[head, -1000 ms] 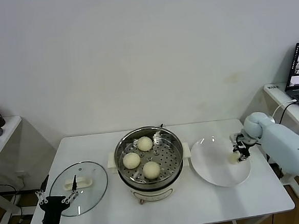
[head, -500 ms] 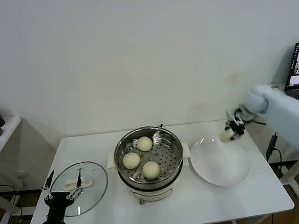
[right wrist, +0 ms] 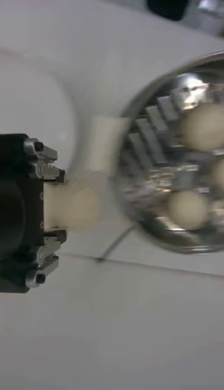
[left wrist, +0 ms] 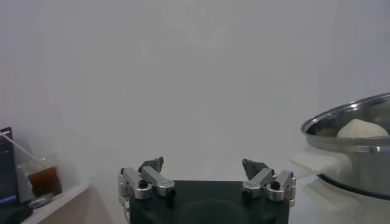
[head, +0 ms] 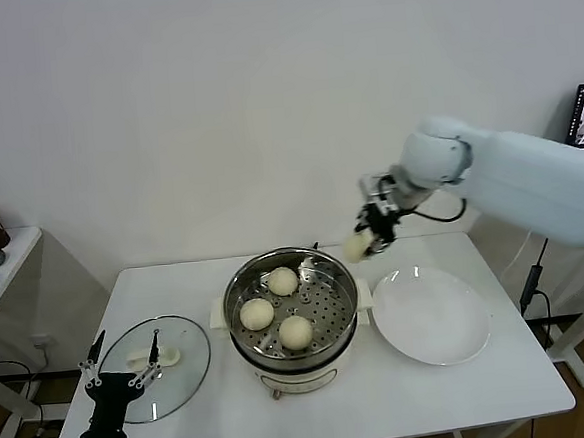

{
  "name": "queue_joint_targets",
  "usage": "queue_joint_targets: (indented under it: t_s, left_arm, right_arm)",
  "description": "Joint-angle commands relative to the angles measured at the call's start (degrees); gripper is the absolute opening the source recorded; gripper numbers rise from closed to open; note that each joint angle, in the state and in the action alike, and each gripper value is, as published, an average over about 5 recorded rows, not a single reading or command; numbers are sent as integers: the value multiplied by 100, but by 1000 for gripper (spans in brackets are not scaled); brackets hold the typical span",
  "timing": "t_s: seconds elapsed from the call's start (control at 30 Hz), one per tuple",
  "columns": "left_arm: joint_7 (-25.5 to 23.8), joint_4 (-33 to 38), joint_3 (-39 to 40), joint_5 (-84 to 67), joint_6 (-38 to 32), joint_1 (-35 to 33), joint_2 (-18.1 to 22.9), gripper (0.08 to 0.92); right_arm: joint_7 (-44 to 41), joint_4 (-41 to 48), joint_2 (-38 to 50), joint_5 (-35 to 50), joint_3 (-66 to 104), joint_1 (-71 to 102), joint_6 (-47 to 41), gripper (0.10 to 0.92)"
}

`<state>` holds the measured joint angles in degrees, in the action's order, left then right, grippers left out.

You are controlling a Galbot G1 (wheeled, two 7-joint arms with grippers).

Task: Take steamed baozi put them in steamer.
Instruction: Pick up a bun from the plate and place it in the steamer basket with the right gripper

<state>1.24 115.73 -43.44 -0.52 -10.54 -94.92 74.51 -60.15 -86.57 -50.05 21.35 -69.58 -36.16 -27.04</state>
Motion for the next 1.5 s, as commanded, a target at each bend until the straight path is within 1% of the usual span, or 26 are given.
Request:
queue_joint_targets:
  t_s: [0.03,0.2,0.5,0.9,1.0,1.17,1.27,1.33,1.4,1.5]
  left_arm:
    - [2,23,-61,-11,-2,-12,13,823]
    - [4,33,-122,-27,-8,-23,49,823]
    - [10,20,-155,-35,-11,-9,82,823]
    - [11,-29,-173,-45,-11,26,74,823]
    - [11,-31,-174,-46,-11,25,75,823]
    - [11,-30,-170,-45,-6,36,69,823]
    - [10,-26,-162,-43,1,44,58,823]
    - [10,-23,-159,-43,6,47,49,823]
    - [10,-22,-159,-44,8,52,43,823]
    - [9,-24,-162,-61,4,56,38,823]
  right_arm:
    - [661,-564,-935,1156,-654,-130,-1320,467]
    - [626,-161,-1145,500,-662,321,-1232,467]
    - [378,684,-1445,-675,-503,883,-817,467]
    - [335,982,-1580,-905,-277,1177,-592,477]
    - [332,921,-1535,-870,-212,1146,-592,534]
    - [326,606,-1256,-650,-22,974,-674,680]
    - [325,273,-922,-491,177,829,-726,763]
    - [355,-12,-632,-372,337,741,-764,801]
    - [511,-336,-323,-199,523,734,-832,816]
    - [1259,-837,200,104,856,960,-885,822]
